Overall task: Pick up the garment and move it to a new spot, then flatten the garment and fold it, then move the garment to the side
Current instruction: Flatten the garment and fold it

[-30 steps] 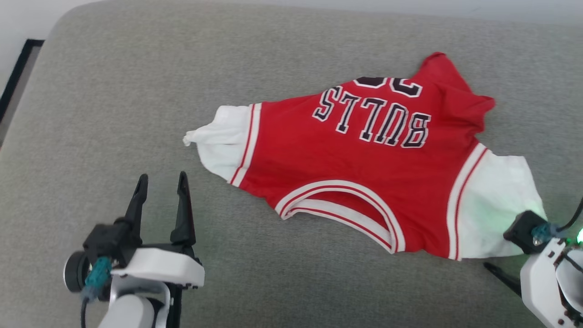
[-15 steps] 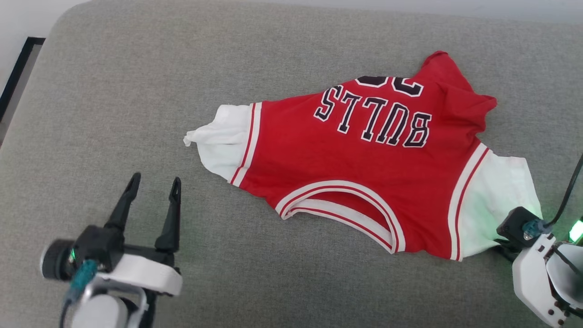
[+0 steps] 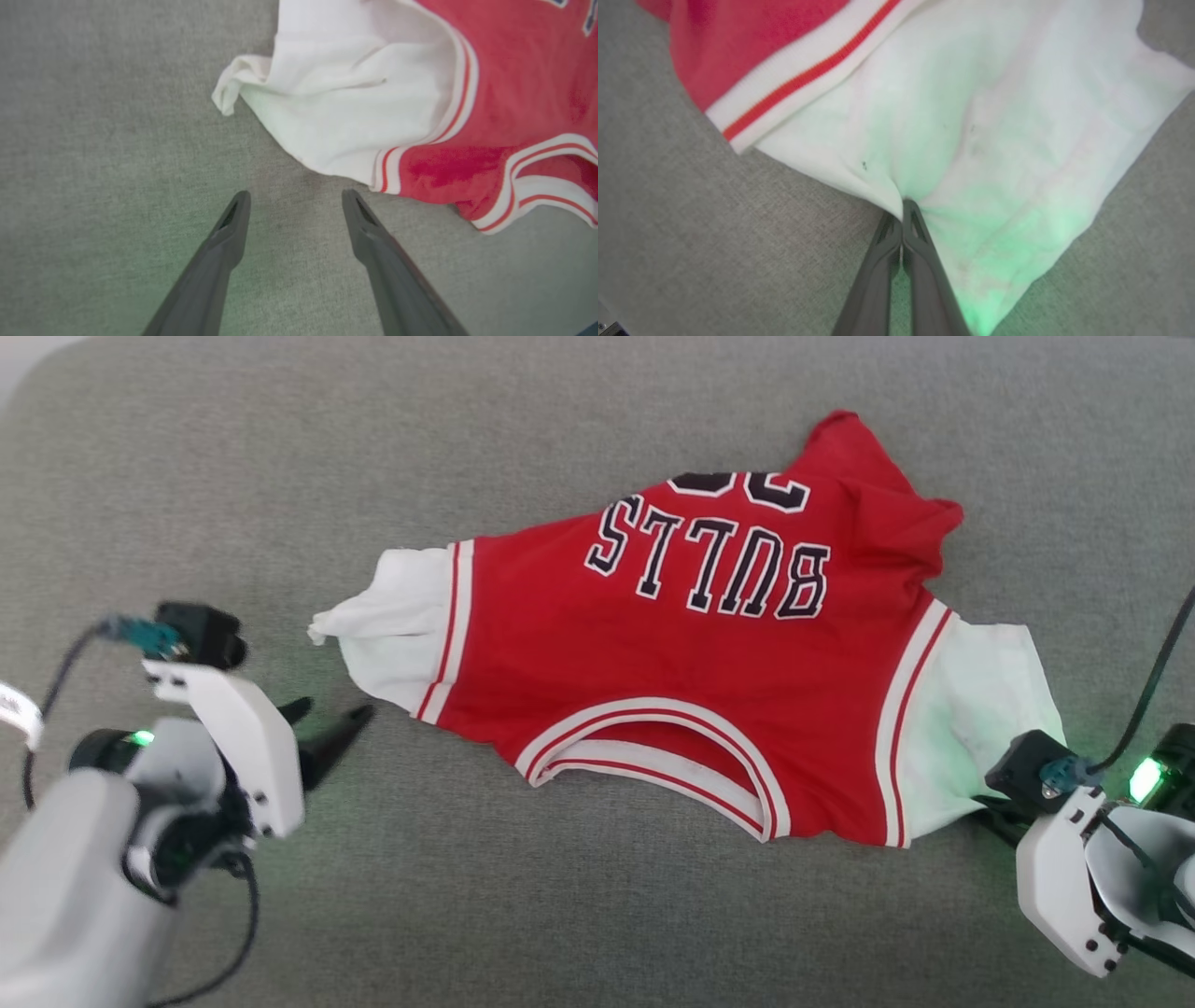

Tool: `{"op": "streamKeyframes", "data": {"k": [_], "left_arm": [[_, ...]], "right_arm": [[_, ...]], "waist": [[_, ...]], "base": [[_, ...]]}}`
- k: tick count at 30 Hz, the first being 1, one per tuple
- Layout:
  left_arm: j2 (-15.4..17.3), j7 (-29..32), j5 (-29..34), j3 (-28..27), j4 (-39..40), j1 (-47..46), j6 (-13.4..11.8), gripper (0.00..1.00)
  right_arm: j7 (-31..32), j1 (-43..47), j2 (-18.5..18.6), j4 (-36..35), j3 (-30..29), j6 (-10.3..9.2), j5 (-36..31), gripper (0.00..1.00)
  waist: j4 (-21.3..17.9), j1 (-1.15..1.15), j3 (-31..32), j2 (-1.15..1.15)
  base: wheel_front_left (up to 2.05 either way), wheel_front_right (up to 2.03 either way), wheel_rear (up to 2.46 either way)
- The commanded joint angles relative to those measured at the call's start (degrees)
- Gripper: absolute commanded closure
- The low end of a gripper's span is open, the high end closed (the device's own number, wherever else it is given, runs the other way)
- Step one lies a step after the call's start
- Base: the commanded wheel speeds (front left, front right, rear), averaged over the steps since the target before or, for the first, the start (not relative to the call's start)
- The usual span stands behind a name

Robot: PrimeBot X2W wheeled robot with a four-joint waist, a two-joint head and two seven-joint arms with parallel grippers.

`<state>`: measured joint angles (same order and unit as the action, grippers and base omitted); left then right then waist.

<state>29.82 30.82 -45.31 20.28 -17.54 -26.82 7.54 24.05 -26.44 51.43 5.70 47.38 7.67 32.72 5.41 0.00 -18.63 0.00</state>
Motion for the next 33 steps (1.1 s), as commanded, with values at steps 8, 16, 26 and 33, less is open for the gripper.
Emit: {"op": "streamKeyframes", "data": {"k": [8,16,26,33], "left_arm": [[-2.0,9.41,-10.1,-3.58,-7.98,-9.49,-1.77,0.0],[-4.05,13.22,-10.15,-2.03,-18.05,-13.21,-3.5,0.0],[-6.12,9.71,-12.91,-2.27,-22.12,-14.38,-0.63,1.0],[-4.72,1.02,-19.01,-5.95,-16.23,-13.44,0.02,1.0]], "right_arm": [[2.12,-1.3,-0.21,2.78,2.63,-0.46,-1.18,1.0],[2.38,-3.47,-1.24,2.69,4.12,-0.66,-1.31,1.0],[0.57,-3.82,-1.71,3.6,3.33,-0.67,-0.31,1.0],[-6.36,-2.85,-2.76,2.96,-5.86,-0.32,-0.56,1.0]], "waist": [[-2.29,0.0,-3.33,0.0],[-3.39,0.0,-5.13,0.0],[-3.62,0.0,-4.11,0.0],[-4.17,0.0,-0.86,0.0]], "base": [[0.0,0.0,0.0],[0.0,0.0,0.0],[0.0,0.0,0.0],[0.0,0.0,0.0]]}}
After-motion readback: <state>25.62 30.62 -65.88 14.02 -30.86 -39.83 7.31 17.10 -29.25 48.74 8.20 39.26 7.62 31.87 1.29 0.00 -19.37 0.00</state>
